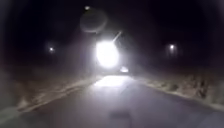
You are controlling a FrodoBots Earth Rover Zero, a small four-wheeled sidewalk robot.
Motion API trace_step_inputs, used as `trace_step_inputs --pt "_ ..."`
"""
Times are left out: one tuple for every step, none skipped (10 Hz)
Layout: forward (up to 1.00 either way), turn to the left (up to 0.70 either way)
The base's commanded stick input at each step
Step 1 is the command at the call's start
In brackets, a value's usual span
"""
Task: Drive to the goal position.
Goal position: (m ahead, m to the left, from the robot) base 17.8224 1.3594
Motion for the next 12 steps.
trace_step_inputs --pt "1.00 -0.04" --pt "1.00 -0.04" --pt "1.00 -0.04" --pt "1.00 -0.04" --pt "1.00 -0.04" --pt "1.00 -0.04" --pt "1.00 -0.04" --pt "1.00 -0.04" --pt "1.00 -0.03" --pt "1.00 -0.03" --pt "1.00 -0.03" --pt "1.00 -0.03"
